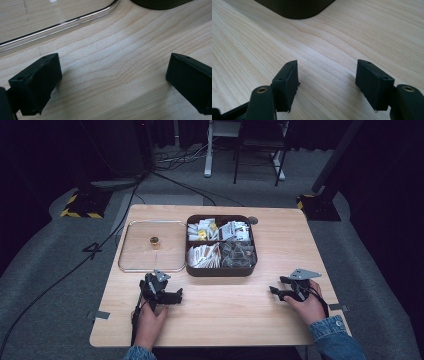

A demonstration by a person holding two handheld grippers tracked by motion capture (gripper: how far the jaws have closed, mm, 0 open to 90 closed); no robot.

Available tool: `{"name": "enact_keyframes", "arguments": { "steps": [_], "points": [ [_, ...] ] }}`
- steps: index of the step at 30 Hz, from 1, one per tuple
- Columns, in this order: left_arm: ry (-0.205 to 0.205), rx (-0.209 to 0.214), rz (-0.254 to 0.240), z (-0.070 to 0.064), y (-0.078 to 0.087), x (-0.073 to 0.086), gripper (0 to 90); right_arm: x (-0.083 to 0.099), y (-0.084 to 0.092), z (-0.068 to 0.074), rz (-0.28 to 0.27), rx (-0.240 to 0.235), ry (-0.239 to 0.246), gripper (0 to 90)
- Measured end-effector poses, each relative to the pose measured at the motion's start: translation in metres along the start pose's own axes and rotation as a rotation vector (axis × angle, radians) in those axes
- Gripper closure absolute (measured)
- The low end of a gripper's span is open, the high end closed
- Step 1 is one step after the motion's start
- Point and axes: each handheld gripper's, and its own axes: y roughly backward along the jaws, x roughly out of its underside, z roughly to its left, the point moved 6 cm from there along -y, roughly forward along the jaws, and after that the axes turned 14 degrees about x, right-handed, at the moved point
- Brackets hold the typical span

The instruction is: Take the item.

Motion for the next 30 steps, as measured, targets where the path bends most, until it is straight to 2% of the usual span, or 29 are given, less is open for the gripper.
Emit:
{"name": "enact_keyframes", "arguments": {
  "steps": [8,13,15,22,27,30],
  "points": [
    [-0.001,0.0,0.0,0.0,0.0,0.0,0.6,-0.003,0.0,0.002,0.003,-0.012,0.005,40.7],
    [-0.004,0.001,0.0,0.0,0.0,0.0,0.6,-0.015,0.003,0.002,-0.005,-0.027,-0.004,42.3],
    [-0.005,0.002,0.0,0.0,0.0,0.0,0.6,-0.022,0.005,0.001,-0.009,-0.035,-0.009,43.1],
    [-0.008,0.0,0.004,0.0,0.001,0.001,0.7,-0.055,0.009,-0.009,-0.02,-0.06,-0.076,44.4],
    [-0.009,0.005,0.003,-0.001,0.002,0.002,0.6,-0.072,0.009,-0.015,-0.029,-0.059,-0.082,44.4],
    [-0.01,0.008,0.003,-0.001,0.002,0.002,0.6,-0.092,0.009,-0.018,-0.042,-0.057,-0.077,45.4]
  ]
}}
